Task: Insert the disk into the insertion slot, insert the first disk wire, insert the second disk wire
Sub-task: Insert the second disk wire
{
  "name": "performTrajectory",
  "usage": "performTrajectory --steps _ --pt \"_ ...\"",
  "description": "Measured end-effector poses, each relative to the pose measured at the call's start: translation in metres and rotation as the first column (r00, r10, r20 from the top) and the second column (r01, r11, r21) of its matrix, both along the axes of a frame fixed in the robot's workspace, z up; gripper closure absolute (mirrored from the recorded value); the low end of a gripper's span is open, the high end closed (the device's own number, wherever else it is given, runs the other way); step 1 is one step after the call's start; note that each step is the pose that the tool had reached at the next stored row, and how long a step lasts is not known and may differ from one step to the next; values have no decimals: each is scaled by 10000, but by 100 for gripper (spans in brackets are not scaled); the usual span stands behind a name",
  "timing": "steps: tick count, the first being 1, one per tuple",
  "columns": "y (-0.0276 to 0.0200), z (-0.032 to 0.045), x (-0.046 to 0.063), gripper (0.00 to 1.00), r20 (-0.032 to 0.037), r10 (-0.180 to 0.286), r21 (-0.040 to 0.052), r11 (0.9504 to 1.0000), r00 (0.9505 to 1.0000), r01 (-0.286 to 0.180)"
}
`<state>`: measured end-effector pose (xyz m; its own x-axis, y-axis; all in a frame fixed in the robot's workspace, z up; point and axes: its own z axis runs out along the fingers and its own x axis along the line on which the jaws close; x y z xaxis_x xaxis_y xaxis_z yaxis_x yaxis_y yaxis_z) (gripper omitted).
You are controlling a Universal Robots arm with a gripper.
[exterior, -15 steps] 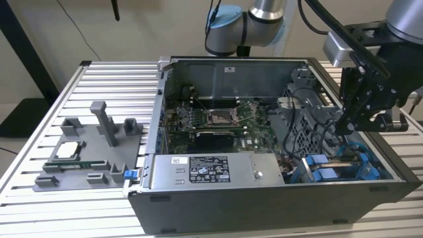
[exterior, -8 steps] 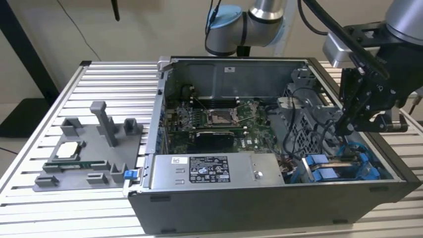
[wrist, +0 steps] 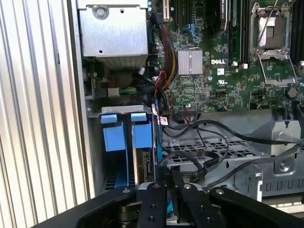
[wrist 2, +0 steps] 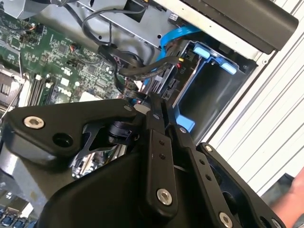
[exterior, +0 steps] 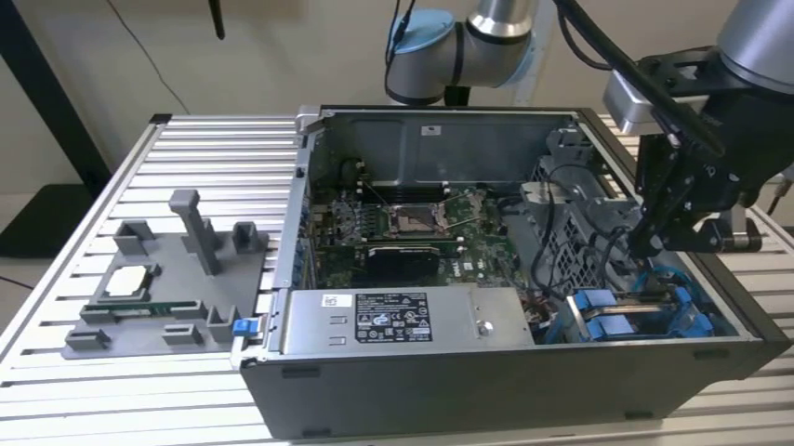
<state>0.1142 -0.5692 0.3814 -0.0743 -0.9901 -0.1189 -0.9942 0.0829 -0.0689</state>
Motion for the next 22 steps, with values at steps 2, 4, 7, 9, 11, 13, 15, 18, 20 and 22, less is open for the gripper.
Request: performTrajectory --steps 2,4,7,9,11,13,15,18,20,22 --pt "0 -11 0 100 12 0 -14 10000 10000 0" --pt "0 -16 0 100 14 0 -19 10000 10000 0" --pt "0 -17 0 100 14 0 -18 10000 10000 0" --pt "0 -17 0 100 14 0 -18 10000 10000 0" --pt "0 -18 0 100 15 0 -18 10000 10000 0" --pt "0 -18 0 100 14 0 -18 10000 10000 0" --pt "0 -18 0 100 14 0 -18 10000 10000 0" --pt "1 -30 0 100 36 0 -15 10000 10000 0" --pt "0 -47 -1 100 111 -2 -23 10000 9999 2" --pt "0 -71 0 100 208 -1 -27 10000 9998 1"
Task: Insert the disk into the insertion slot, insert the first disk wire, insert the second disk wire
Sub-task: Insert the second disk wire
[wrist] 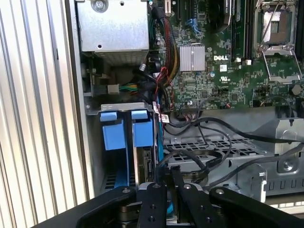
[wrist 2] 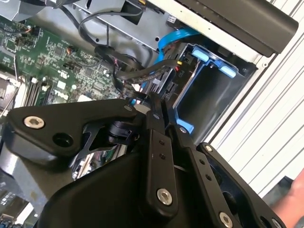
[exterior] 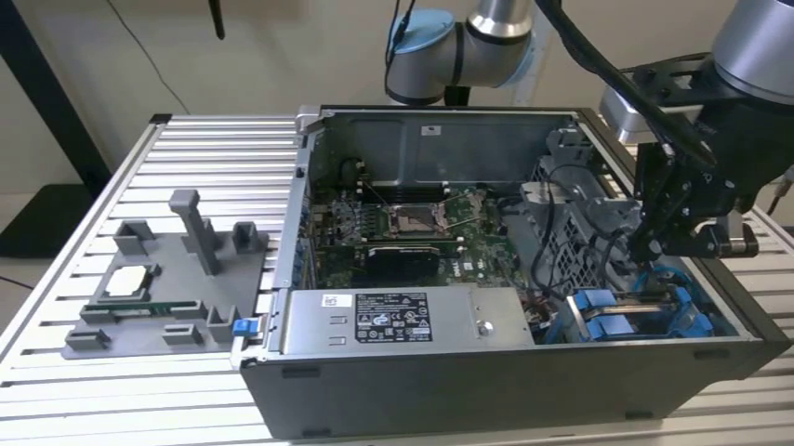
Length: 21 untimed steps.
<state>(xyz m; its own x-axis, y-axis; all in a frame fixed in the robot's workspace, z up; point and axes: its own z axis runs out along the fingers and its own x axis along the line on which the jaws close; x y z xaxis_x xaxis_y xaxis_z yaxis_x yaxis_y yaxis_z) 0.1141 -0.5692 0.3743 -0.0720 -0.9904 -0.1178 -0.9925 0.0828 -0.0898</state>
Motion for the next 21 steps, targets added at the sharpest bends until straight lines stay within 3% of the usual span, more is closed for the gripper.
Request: performTrajectory --steps 2,5,13,15,21 --pt "0 -27 1 100 52 1 -10 10000 10000 -1" --pt "-12 -50 0 100 60 2 -44 10000 10000 -2" --pt "-152 -79 -7 100 61 2 -64 10000 10000 -2" --pt "-161 -99 -17 100 70 0 -81 10000 10000 1" --pt "-160 -176 -60 100 305 2 -114 9999 9995 2"
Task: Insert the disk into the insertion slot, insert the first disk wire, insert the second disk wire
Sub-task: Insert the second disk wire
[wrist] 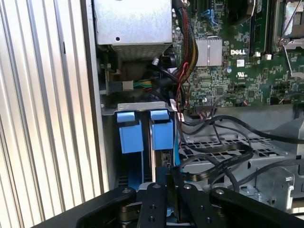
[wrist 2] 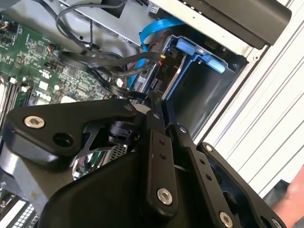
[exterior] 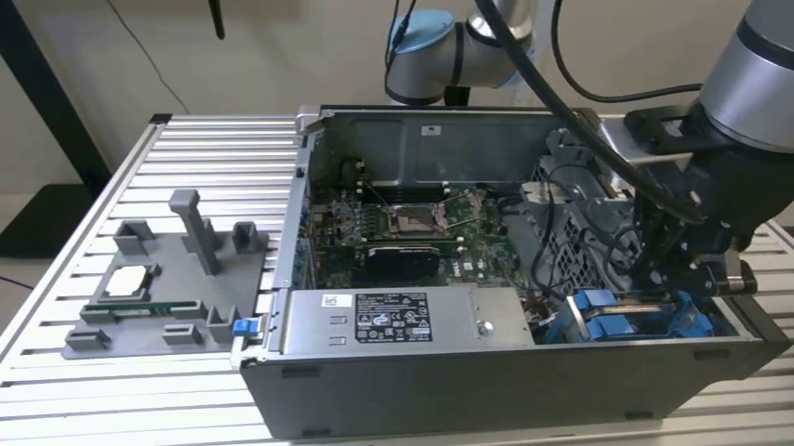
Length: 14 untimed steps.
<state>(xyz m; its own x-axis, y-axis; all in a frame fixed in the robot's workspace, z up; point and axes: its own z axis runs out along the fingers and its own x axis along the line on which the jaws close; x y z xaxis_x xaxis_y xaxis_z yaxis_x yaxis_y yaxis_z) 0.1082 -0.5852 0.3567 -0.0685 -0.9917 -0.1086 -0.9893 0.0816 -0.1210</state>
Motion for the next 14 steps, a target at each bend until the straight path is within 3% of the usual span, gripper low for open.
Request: performTrajectory --steps 9,12,14 --pt "95 -86 -24 100 522 3 -89 10000 9986 2" --pt "99 -111 -26 100 650 8 -169 9999 9979 3" --pt "99 -118 -26 100 672 12 -217 9998 9977 3"
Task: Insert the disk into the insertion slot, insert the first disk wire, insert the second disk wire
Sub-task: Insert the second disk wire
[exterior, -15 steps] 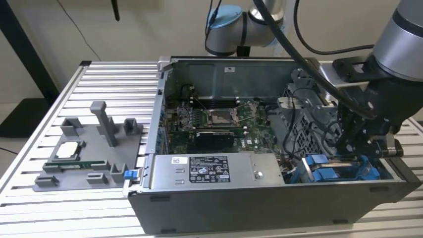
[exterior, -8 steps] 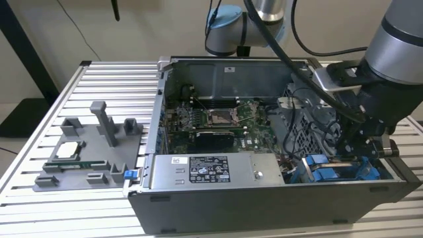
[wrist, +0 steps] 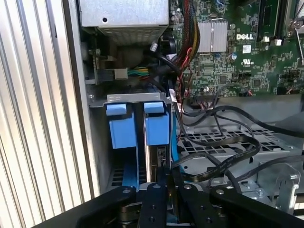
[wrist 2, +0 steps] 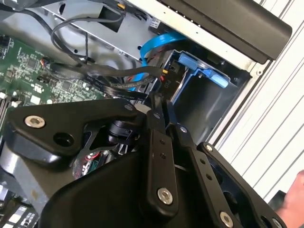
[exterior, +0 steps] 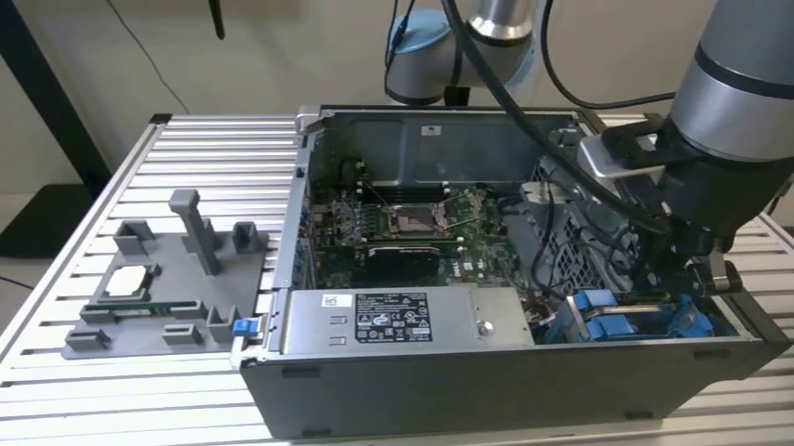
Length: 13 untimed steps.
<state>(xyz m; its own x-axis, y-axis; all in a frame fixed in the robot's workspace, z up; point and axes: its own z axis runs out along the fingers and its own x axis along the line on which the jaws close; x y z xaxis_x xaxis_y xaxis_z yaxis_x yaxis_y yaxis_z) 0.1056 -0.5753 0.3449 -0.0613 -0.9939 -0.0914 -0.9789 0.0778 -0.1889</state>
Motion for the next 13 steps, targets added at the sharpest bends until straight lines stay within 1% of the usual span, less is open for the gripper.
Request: performTrajectory --steps 3,5,11,13 --pt "0 -5 -7 100 6 -2 -5 10000 10000 2" --pt "0 -15 -13 100 22 -2 -6 10000 10000 2" --pt "0 -57 -21 100 149 -1 -6 10000 9999 1" --pt "0 -66 -22 100 175 -2 -9 10000 9998 2"
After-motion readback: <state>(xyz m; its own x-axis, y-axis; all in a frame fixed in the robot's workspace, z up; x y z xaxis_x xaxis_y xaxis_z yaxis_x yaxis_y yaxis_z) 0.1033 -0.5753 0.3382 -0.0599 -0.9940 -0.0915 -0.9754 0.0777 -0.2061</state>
